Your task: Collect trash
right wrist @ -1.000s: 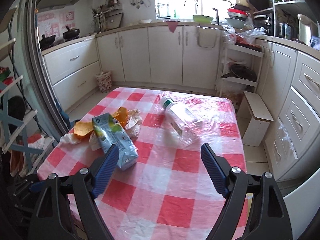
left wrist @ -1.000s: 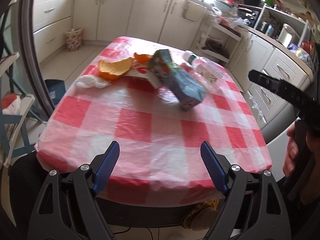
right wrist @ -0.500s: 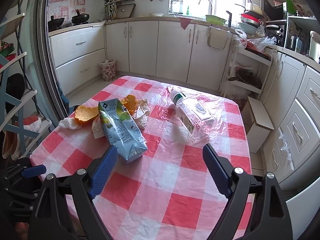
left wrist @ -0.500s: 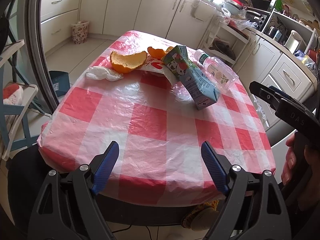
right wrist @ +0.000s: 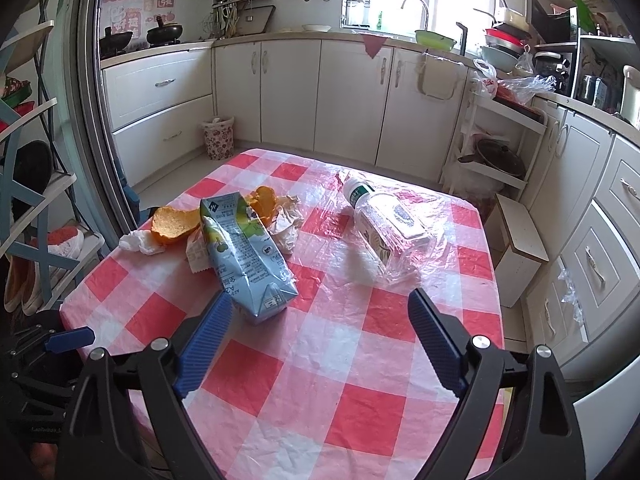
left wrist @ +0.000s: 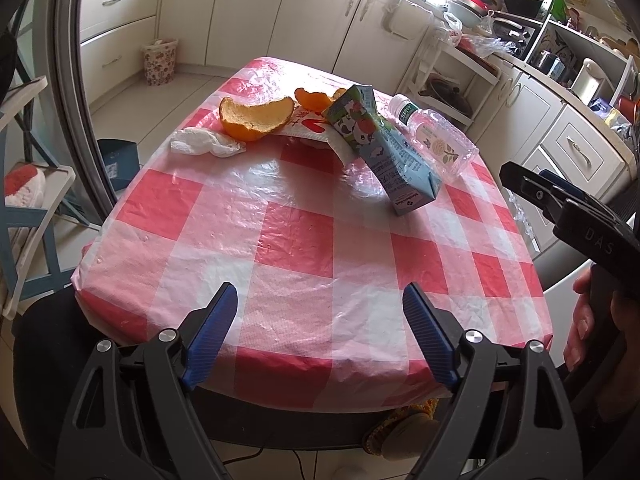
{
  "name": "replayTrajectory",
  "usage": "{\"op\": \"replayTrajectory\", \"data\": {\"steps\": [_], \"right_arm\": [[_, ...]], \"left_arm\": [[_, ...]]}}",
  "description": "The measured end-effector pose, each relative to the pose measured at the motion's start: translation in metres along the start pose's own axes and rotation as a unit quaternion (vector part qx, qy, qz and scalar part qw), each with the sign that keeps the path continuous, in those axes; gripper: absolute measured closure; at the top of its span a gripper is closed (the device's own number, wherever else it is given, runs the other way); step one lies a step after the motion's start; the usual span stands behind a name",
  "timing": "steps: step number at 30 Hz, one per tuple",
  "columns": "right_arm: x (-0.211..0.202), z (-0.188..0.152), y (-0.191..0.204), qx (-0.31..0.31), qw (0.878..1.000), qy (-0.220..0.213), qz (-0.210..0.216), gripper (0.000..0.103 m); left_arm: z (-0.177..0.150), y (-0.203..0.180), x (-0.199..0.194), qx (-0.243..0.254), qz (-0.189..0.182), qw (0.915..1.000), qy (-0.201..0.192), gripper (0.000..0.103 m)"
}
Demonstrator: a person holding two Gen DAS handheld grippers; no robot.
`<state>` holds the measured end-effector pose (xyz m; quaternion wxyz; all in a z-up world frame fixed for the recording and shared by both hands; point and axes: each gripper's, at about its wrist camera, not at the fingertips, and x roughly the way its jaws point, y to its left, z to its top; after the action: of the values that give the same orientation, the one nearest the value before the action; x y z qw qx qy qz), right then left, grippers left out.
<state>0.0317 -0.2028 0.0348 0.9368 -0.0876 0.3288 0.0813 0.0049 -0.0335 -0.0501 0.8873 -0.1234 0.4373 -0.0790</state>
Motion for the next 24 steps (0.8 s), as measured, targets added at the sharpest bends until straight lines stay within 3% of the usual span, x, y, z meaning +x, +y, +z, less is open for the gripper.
{"op": "replayTrajectory", "data": {"steps": [15, 24], "right_arm": [[0.003, -0.002, 0.005, -0.009, 1.0, 0.005, 0.001, 0.017], [0.018, 0.005, 0.011, -0.02, 0.999, 0.018, 0.019, 0.017]], "left_arm": [[0.007, 0.01, 0.0, -0.003, -0.001, 1.0, -0.007, 0.022], [0.05, 0.064, -0.001, -0.013, 0.02, 0.9981, -0.056, 0.022]]}}
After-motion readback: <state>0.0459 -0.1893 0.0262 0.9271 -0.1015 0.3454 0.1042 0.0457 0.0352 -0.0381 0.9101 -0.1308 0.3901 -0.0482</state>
